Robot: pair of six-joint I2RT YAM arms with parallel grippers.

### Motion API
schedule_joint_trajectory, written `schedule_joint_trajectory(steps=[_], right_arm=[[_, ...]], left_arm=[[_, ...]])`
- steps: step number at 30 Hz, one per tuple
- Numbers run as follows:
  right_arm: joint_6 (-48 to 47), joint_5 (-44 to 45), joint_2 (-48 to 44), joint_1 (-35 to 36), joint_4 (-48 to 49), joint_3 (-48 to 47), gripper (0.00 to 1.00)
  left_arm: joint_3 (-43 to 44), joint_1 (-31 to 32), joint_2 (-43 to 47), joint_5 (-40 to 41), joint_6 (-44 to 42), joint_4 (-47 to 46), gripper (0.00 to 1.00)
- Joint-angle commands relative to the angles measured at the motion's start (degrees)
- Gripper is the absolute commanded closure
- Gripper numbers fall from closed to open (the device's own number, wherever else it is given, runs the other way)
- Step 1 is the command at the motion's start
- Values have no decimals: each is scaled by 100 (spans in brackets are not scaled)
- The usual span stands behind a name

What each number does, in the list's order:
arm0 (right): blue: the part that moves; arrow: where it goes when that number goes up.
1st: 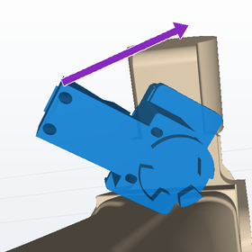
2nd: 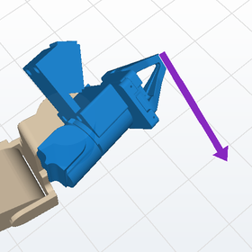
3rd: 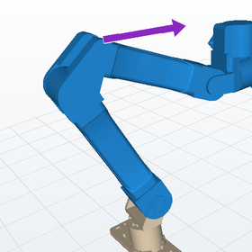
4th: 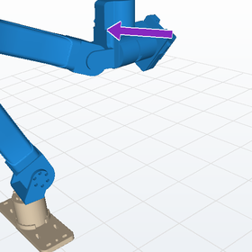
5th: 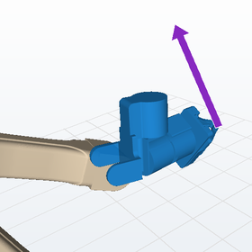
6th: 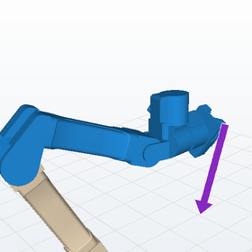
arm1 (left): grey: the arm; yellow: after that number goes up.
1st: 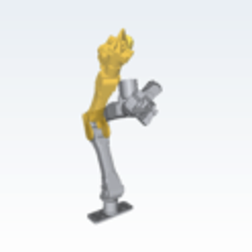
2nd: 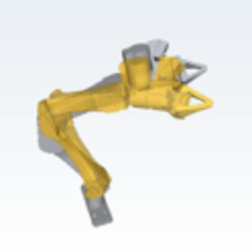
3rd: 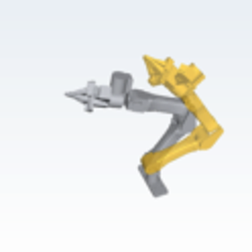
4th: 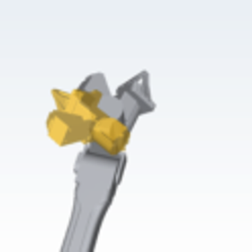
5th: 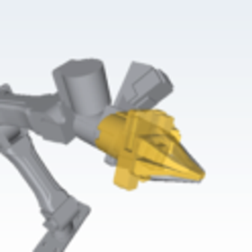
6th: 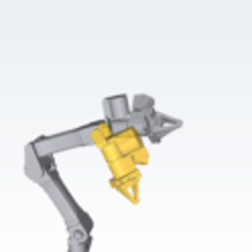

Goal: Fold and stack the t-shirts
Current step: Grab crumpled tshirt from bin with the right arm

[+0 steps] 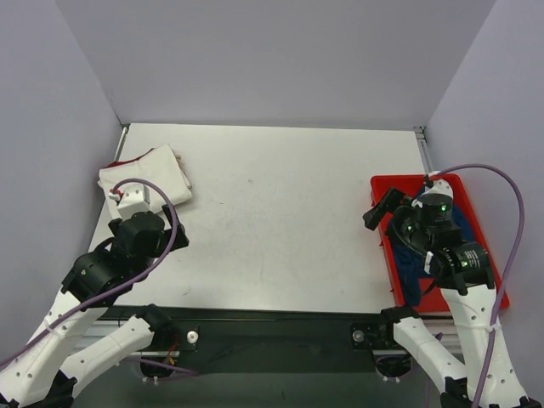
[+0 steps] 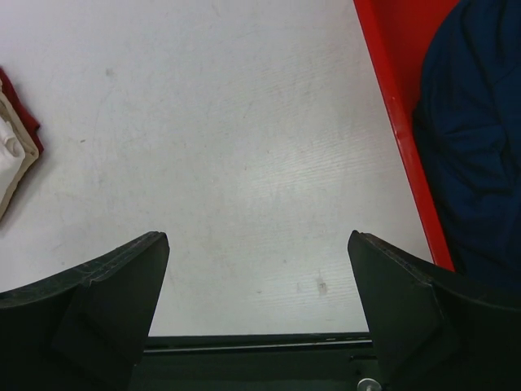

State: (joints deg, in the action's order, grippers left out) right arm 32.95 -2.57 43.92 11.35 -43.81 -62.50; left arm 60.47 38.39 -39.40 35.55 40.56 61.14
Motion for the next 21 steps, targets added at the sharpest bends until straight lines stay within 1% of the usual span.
schedule_joint_trajectory(steps=[1,9,11,12,16,18,21], right_arm=[[308,659,-112,-2,119,89,0],[467,669,-130,-28,-57,177,0],[571,871,-103,-28,-346,107,0],[616,1150,-94,-28,-469,-15,0],[537,1750,-77,-98,-1093,-245,0],[520,1996,89,-221,-1452,-376,0],[519,2006,546,-590,-1718,-430,0]], left_arm=[[316,-34,-129,136,-276,82,3],[492,-34,-156,-39,-531,-23,3],[440,-34,-104,-66,-653,-172,3],[353,-34,-77,-57,-689,-225,3],[115,-34,37,-66,-908,-480,3],[1,-34,29,-188,-962,-612,3],[-87,-34,-41,-531,-1119,-797,3]])
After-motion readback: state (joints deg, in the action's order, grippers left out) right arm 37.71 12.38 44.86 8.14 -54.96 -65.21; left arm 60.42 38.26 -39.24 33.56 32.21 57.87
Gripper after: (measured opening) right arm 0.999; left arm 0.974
